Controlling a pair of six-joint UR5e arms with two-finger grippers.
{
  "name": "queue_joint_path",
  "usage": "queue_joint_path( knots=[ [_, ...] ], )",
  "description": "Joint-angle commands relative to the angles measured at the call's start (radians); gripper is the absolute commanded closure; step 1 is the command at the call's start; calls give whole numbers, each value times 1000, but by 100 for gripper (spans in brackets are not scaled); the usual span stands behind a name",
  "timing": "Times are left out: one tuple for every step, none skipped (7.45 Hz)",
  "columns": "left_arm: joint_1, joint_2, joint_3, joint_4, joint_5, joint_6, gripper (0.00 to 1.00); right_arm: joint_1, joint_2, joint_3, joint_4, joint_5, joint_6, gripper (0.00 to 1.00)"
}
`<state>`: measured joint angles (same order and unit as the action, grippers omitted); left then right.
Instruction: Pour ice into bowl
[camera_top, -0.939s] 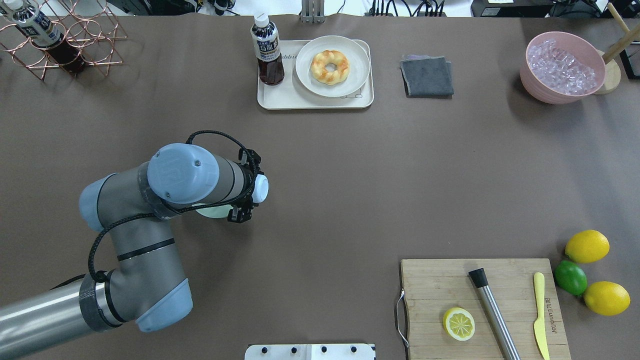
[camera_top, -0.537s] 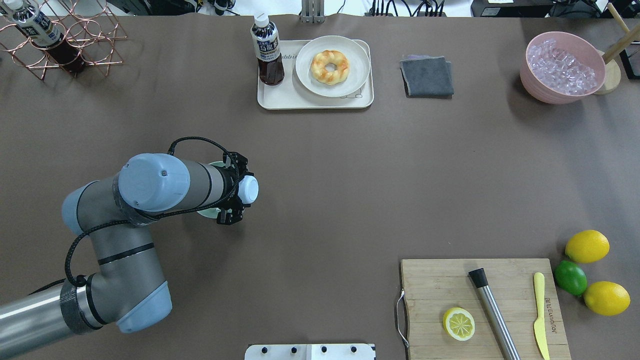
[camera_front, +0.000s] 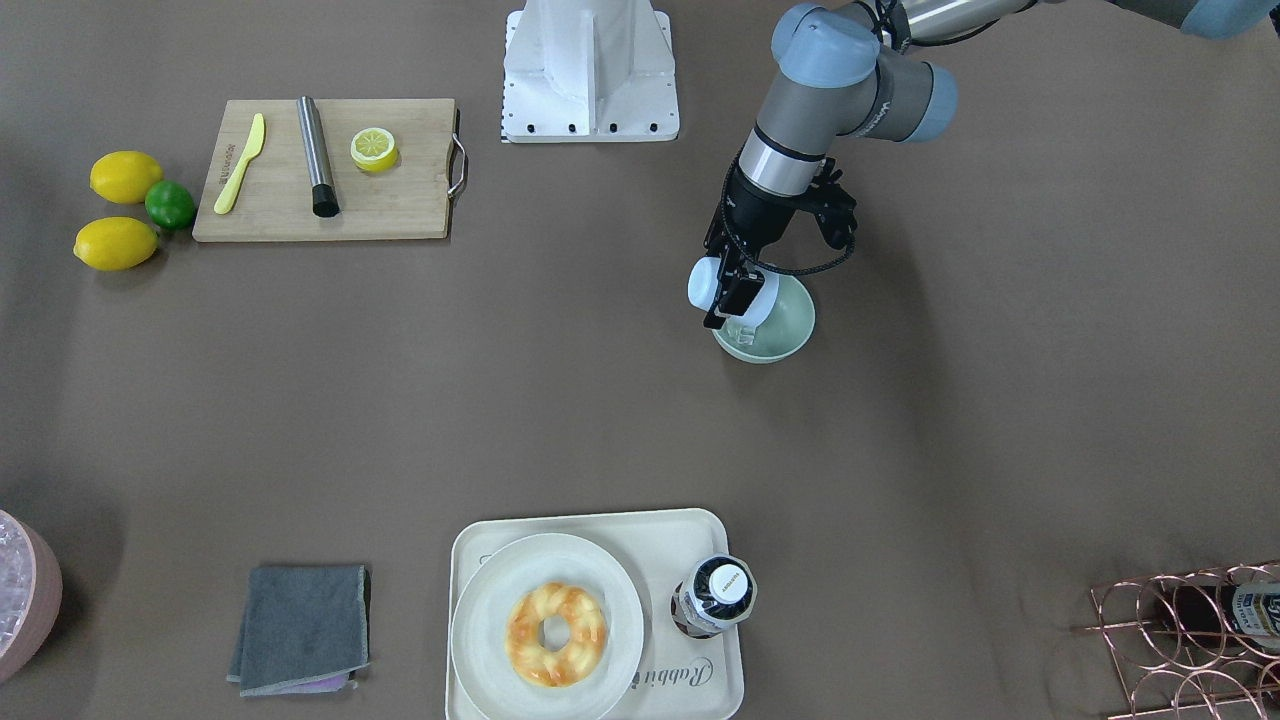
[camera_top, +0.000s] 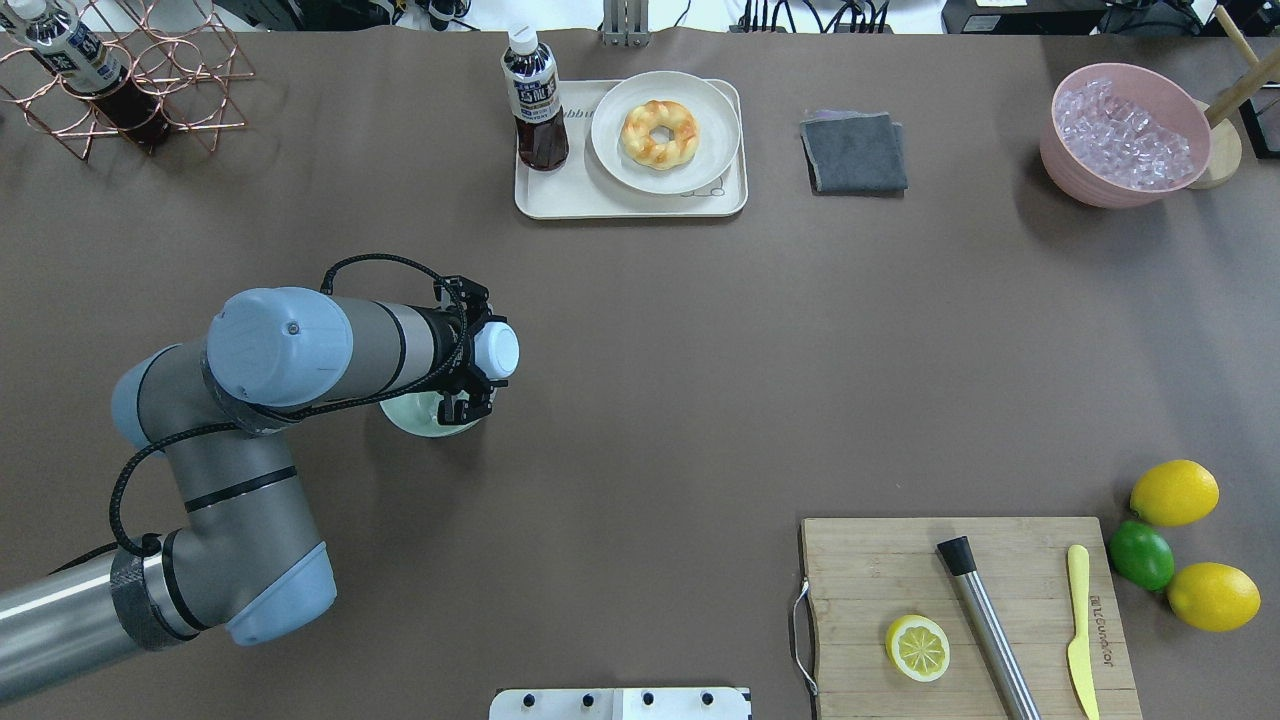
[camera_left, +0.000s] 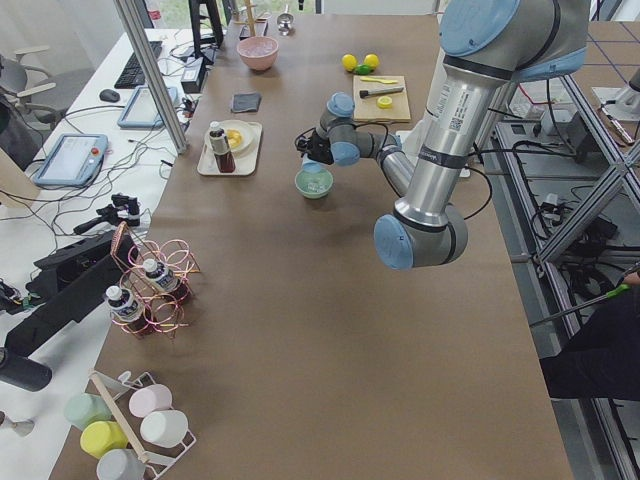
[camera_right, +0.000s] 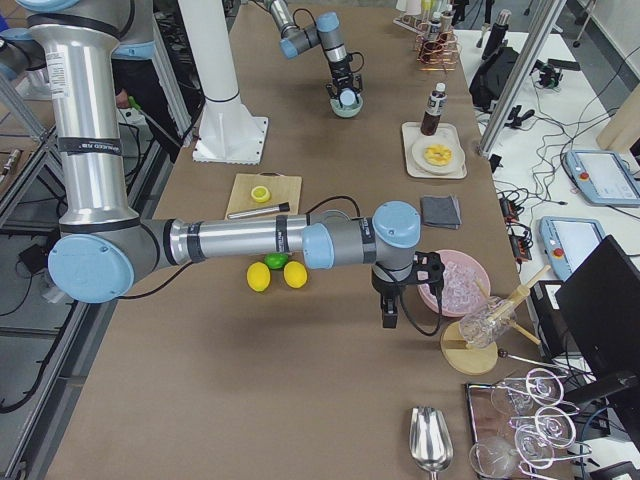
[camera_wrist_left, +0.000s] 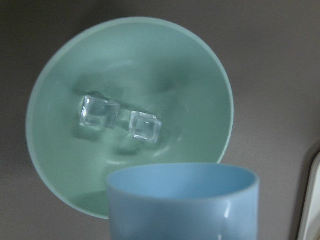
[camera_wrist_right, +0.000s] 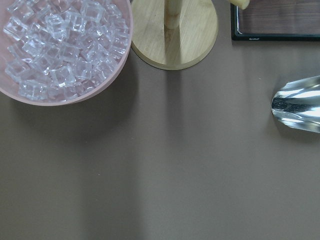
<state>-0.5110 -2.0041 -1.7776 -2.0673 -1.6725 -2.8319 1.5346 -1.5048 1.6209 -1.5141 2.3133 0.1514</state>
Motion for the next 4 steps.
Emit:
queue_joint_path(
  knots=[
    [-9,1,6,-71,29,-47,48,-1,5,-1,0,1,0,1],
    [-9,4,18,-124,40,-57,48,-1,8,0,0,1,3,1],
    [-9,2,29,-140,40,-73,48,-2,9,0,-1,0,5,1],
    [-9,2,29,-143,53,-78,48,-7,11,-1,-2,0,4,1]
  ],
)
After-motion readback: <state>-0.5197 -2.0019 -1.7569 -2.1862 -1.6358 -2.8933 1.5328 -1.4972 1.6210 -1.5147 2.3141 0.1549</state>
